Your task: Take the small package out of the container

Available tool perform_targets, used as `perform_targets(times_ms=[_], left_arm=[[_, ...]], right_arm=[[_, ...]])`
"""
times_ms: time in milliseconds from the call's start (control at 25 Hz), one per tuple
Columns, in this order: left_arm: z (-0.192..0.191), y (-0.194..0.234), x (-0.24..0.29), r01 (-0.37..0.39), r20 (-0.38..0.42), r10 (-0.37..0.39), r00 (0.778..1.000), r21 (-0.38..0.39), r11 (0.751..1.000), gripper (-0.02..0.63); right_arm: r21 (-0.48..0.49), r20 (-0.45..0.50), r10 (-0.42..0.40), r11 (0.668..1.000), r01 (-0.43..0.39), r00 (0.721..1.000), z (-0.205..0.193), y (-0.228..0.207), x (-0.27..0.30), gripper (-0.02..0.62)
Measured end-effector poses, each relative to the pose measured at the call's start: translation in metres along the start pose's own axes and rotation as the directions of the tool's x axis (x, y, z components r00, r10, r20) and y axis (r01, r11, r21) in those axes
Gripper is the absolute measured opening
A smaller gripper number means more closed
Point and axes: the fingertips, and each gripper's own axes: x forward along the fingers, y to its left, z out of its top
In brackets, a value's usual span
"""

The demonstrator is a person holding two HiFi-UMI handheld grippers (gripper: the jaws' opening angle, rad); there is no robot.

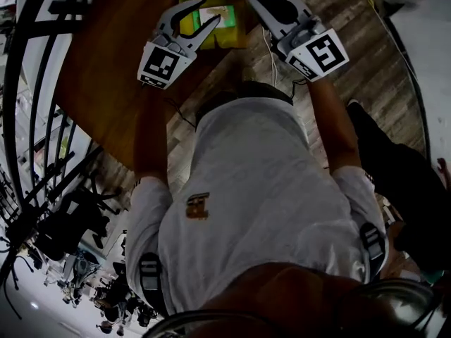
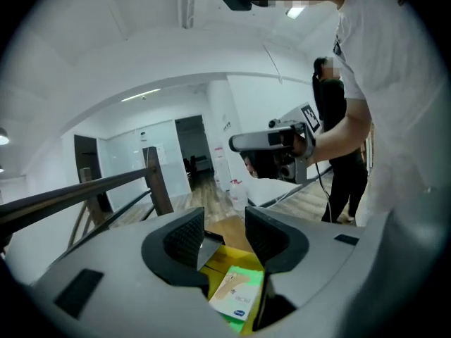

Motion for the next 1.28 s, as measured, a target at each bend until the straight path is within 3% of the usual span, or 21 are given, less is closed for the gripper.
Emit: perform_targets(times_ms=[240,400,760,1280], left_arm=[[-0.024,-0.003,0.026,0.079,-0.142,-0.072,0.987,0.039,0.996,0.227],[-0.044,-0.013,0.035,0.153,-0.238,-0.136,0.962,0.053,0.987,0.277],[-0.101,-0.024,0.052,0.332,-0.462,-0.253,0.850,0.097,0.938,0.359],[-0.159,-0.031,0.071,0.469,-0.612,-0.358,0.705,0.024,0.883,0.390]], right_arm=[[0.020,-0.008,0.026,0.999,-0.026,1.000,-0.004,-0.024,0.002,0.032],[0.029,-0.010,0.026,0.999,-0.026,1.000,-0.006,-0.029,-0.001,0.032],[0.040,-0.028,-0.014,0.999,0.015,1.000,-0.013,-0.038,0.002,0.032],[0.038,-0.049,-0.087,0.995,0.089,0.995,-0.021,-0.049,-0.005,0.032]])
